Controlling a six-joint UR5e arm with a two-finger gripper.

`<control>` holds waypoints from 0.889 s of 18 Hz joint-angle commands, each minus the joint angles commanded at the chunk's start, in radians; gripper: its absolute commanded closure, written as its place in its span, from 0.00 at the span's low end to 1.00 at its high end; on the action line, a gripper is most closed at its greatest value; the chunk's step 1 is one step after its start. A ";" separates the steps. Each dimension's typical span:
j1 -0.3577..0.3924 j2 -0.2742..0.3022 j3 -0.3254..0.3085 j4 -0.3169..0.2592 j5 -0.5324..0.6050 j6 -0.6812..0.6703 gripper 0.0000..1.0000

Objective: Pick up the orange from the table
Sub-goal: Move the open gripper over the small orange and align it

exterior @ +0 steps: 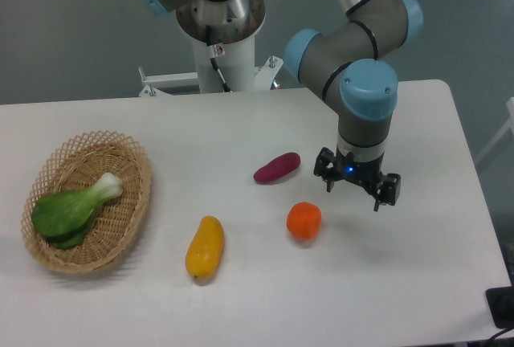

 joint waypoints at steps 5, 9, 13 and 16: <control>0.000 0.006 0.000 0.000 -0.011 0.000 0.00; -0.005 0.006 -0.006 -0.002 -0.049 -0.018 0.00; -0.011 0.006 -0.012 -0.002 -0.064 -0.029 0.00; -0.011 0.008 -0.014 -0.005 -0.104 -0.061 0.00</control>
